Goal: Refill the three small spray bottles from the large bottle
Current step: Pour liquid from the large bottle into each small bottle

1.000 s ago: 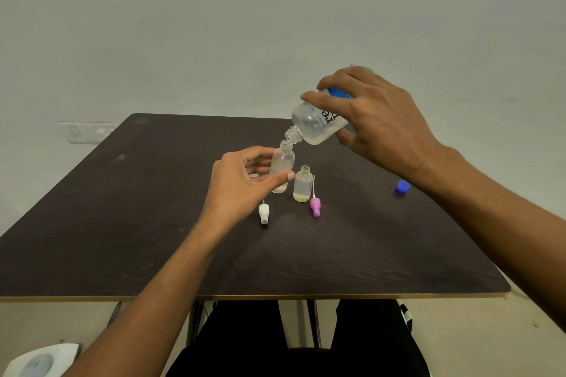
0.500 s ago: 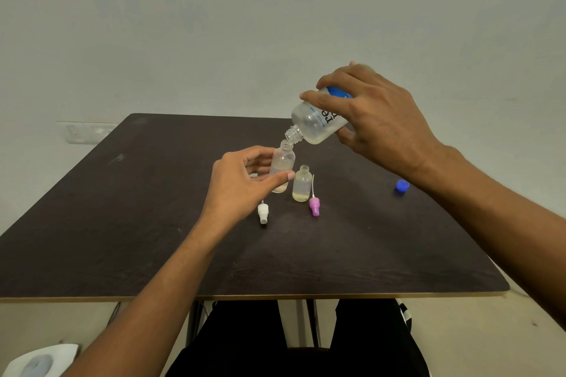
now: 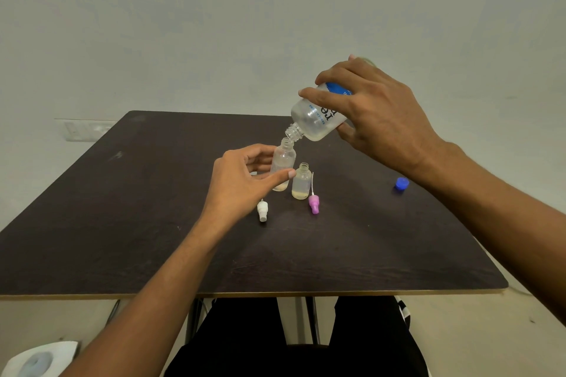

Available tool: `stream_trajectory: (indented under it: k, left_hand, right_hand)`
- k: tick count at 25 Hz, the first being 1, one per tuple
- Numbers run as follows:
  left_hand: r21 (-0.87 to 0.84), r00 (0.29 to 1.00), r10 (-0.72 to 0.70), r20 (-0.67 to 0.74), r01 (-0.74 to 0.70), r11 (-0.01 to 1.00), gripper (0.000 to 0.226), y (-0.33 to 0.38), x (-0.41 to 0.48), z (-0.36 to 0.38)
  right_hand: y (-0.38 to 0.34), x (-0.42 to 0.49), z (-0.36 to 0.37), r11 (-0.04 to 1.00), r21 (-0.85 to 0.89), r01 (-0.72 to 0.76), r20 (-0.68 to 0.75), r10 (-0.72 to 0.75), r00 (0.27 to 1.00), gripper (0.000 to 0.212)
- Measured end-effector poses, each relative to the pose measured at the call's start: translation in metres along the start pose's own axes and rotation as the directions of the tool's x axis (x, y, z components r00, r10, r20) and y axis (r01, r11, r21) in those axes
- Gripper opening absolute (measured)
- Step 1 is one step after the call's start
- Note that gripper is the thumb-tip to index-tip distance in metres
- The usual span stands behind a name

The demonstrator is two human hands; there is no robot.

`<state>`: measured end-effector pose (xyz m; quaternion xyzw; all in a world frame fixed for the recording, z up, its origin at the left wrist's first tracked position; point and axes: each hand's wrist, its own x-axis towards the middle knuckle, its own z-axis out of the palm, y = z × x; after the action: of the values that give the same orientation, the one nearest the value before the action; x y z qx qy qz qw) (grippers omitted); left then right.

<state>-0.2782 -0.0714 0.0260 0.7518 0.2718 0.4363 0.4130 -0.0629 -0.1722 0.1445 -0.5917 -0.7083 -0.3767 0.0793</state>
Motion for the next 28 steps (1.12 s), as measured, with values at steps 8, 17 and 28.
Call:
stream_trajectory:
  k: [8,17,28]
  left_hand:
    - [-0.004,1.0,-0.005,-0.007,0.005,1.0,0.04,-0.002,-0.0011,0.0002]
    - [-0.003,1.0,-0.016,-0.012,0.016,1.0,0.039,-0.0024,-0.0013,0.0005]
    - [-0.009,1.0,-0.017,-0.013,0.016,1.0,0.042,-0.004,-0.0017,0.0003]
  right_hand:
    - [-0.0009,0.001,0.0004,1.0,-0.021,0.021,-0.023,-0.021,1.0,0.061]
    - [-0.0022,0.0034,-0.0001,0.998,-0.04,0.042,-0.022,-0.043,0.999,0.064]
    - [-0.003,0.0029,-0.0022,0.999,-0.003,0.041,0.008,-0.041,0.999,0.062]
